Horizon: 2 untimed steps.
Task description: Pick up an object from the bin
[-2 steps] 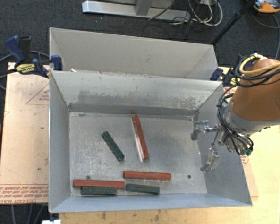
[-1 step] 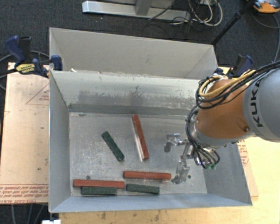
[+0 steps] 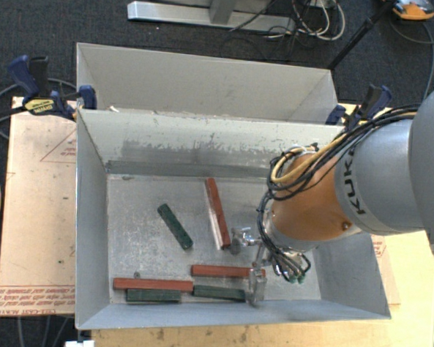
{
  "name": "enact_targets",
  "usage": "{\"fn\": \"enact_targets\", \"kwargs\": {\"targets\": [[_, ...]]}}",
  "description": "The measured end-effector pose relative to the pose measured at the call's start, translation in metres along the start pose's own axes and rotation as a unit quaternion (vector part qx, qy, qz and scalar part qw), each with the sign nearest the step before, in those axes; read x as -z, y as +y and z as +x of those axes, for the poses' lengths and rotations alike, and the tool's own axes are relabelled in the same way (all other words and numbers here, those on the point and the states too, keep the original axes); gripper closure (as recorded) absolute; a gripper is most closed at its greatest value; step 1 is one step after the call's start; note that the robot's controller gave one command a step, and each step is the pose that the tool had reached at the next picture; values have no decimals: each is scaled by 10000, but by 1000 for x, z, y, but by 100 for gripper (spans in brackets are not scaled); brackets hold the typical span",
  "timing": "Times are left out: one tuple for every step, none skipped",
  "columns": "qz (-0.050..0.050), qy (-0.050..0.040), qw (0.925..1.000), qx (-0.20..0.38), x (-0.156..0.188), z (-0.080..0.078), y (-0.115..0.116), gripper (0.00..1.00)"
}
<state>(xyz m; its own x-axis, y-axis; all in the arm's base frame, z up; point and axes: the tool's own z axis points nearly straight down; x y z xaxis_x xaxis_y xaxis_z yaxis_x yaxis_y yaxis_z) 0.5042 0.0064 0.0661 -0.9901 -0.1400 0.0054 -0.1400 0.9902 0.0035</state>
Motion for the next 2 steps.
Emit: {"fn": "enact_targets", "kwargs": {"targets": [[13, -34, 10000, -18, 5, -2, -2, 100], [24, -83, 9999, -98, 144, -6, -13, 100]]}}
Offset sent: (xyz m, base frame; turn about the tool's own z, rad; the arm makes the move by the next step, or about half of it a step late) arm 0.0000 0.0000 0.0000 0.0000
